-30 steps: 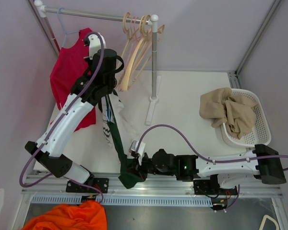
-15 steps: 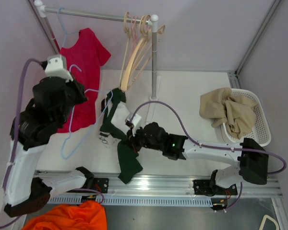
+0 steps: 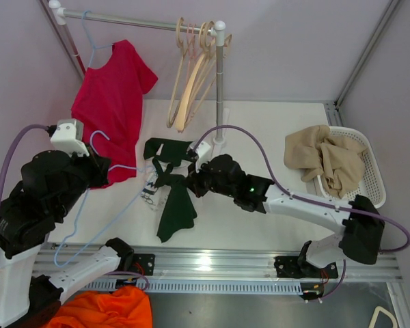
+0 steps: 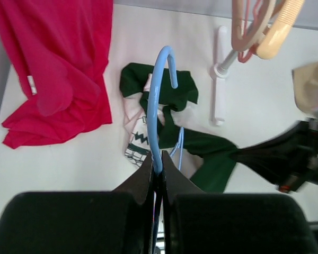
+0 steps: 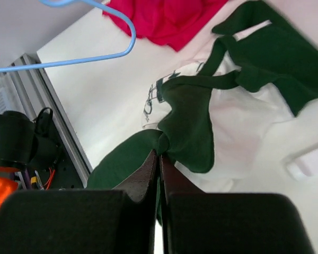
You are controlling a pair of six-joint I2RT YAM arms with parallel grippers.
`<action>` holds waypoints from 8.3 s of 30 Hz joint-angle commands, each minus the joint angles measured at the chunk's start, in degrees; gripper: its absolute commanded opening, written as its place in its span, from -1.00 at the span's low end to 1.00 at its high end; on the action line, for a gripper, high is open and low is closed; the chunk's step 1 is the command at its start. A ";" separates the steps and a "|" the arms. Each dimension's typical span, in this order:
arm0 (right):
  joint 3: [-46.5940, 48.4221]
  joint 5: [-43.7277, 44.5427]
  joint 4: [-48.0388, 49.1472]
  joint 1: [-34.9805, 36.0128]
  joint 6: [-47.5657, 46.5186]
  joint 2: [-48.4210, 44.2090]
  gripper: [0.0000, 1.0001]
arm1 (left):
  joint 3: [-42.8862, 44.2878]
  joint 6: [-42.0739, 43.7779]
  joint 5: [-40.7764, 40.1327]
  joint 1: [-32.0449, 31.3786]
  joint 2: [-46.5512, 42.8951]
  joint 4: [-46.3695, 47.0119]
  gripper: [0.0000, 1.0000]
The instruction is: Remove the t-shirt from the hanger
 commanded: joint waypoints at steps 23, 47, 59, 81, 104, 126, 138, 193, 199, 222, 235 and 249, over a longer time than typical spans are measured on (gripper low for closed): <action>40.46 21.10 -21.54 -41.73 -3.43 -14.90 -1.00 | -5.60 4.38 -1.06 1.94 4.83 13.87 -0.99; 77.02 46.59 -21.70 -71.62 -2.49 10.00 -1.00 | -4.36 6.14 2.11 3.62 8.35 17.47 -0.99; 14.60 42.64 -20.13 -74.70 22.49 -5.75 -1.00 | -3.75 6.05 2.98 4.23 8.08 17.57 -0.99; 21.60 36.66 -31.28 -74.88 16.97 -5.39 0.99 | -4.90 6.49 9.66 7.66 10.71 24.58 -0.99; 37.97 4.94 -36.86 -70.57 6.58 -8.37 0.99 | 9.94 20.82 12.02 12.23 26.36 42.70 -0.99; 36.19 0.98 -36.21 -66.80 3.51 -12.60 0.99 | 41.42 21.87 18.01 14.69 53.43 40.41 -0.99; 37.43 2.29 -37.53 -65.21 3.42 -12.51 0.99 | 43.79 21.61 19.77 14.60 58.70 43.41 -0.99; 54.30 -1.75 -38.32 -58.53 4.47 -0.65 0.99 | 34.03 11.15 28.82 38.50 47.01 38.75 0.68; 54.39 -1.31 -37.80 -58.53 4.21 0.23 0.99 | 36.59 14.14 24.08 39.47 52.45 35.76 0.78; 56.68 0.19 -37.09 -57.03 3.42 3.84 0.99 | 42.21 9.31 33.83 43.69 63.27 44.20 0.38; 56.06 1.59 -37.00 -56.95 3.15 3.75 0.99 | 43.35 8.08 36.03 43.69 65.65 43.93 -0.99; 53.60 1.68 -36.65 -56.51 2.72 2.08 0.99 | 43.62 8.60 39.37 41.50 60.29 50.34 -0.99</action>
